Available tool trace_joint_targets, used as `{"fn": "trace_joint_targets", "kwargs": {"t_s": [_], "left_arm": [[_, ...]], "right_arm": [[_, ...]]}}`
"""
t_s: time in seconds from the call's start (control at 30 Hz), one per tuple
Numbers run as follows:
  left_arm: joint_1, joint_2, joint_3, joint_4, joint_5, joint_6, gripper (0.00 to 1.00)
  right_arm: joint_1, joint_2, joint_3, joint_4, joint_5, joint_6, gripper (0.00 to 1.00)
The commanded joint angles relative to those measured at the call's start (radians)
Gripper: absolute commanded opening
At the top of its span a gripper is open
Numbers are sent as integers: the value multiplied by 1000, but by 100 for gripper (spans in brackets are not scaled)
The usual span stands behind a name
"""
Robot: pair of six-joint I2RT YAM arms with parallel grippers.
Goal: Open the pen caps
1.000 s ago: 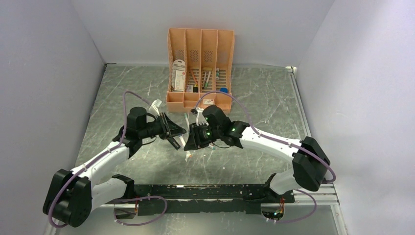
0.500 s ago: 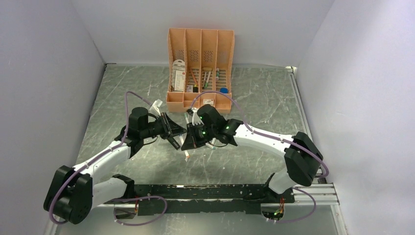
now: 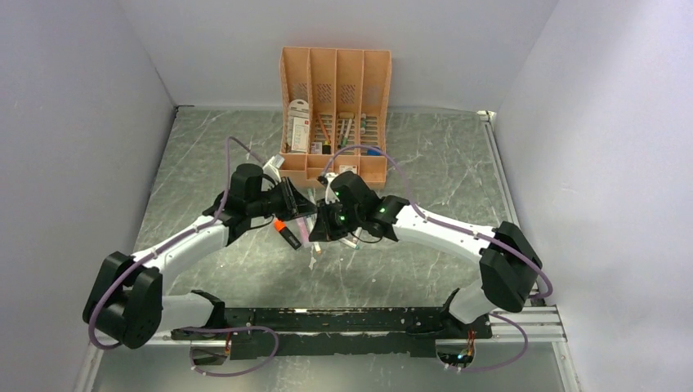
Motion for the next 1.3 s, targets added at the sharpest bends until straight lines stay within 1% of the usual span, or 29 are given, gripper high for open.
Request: {"fn": "trace_joint_targets", "kwargs": {"t_s": [0.0, 0.17, 0.3, 0.43, 0.57, 0.7, 0.8, 0.93, 1.03, 1.07, 1.17, 1.27], "left_arm": [[3, 36, 67, 9, -94, 53, 7], [3, 12, 57, -21, -129, 80, 7], [5, -28, 37, -64, -206, 131, 7], [17, -57, 53, -127, -254, 180, 7], [47, -65, 85, -170, -283, 222, 7], [105, -53, 110, -178, -274, 243, 7], [157, -32, 118, -155, -238, 241, 7], [195, -12, 138, -149, -208, 249, 7], [207, -14, 174, -225, -210, 282, 7], [209, -20, 189, -274, -215, 298, 7], [212, -34, 217, -403, -244, 351, 7], [215, -74, 207, -494, -284, 386, 7]], "right_arm": [[24, -11, 21, -67, -38, -41, 0], [24, -52, -84, 18, -68, 10, 0], [26, -103, -163, 67, -61, 56, 0], [40, -163, -250, 140, -65, 120, 0], [71, -199, -285, 144, -38, 142, 0], [95, -204, -290, 145, -34, 154, 0], [127, -192, -280, 143, -25, 160, 0], [149, -196, -278, 133, 3, 170, 0], [147, -216, -250, 62, 62, 144, 0], [147, -221, -234, 20, 97, 134, 0], [138, -234, -169, -114, 245, 102, 0], [92, -234, -128, -228, 370, 89, 0]]}}
